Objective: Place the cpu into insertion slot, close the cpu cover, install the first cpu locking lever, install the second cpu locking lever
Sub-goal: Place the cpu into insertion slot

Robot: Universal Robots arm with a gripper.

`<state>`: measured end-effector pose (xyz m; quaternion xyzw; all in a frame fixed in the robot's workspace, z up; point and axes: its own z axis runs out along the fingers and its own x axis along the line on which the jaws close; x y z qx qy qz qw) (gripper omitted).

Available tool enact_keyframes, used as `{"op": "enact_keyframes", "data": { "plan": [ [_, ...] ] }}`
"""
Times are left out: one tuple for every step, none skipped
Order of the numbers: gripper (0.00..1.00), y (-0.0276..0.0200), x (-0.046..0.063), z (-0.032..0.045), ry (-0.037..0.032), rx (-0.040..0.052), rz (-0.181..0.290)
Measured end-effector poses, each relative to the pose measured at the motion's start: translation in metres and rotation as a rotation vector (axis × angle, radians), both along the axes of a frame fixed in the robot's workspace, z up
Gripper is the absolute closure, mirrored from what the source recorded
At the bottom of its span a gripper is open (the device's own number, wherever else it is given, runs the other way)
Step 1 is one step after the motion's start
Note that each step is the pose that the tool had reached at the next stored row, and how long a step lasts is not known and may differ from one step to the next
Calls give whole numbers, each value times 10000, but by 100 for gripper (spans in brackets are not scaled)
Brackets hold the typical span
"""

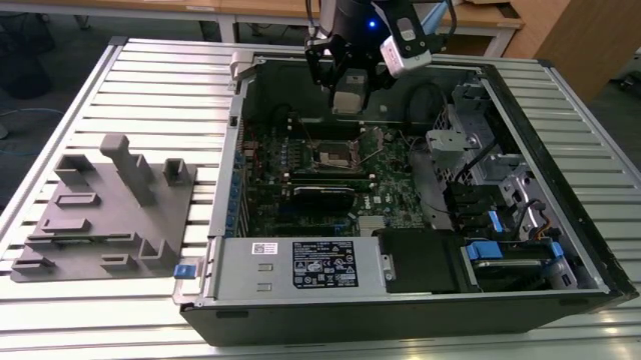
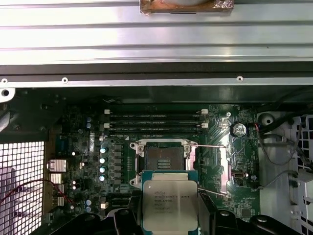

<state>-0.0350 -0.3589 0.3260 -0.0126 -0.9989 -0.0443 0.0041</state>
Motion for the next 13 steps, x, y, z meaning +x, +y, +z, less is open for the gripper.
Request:
{"op": "enact_keyframes", "data": {
  "plan": [
    [46, 0, 0, 0, 0, 0, 0],
    [46, 0, 0, -2, -1, 2, 0],
    [46, 0, 0, -3, -1, 1, 0],
    [46, 0, 0, -3, -1, 1, 0],
    [46, 0, 0, -3, -1, 1, -1],
    [46, 0, 0, -6, -1, 2, 0],
    [46, 1, 0, -10, -3, 6, 0],
    [46, 0, 0, -15, -2, 4, 0],
    [46, 0, 0, -19, -1, 1, 0],
    [46, 0, 0, -23, -1, 2, 0],
    [46, 0, 0, -26, 0, 1, 0],
    [46, 0, 0, -26, 0, 0, 0],
    [46, 0, 0, -28, 0, 1, 0]
  ]
}}
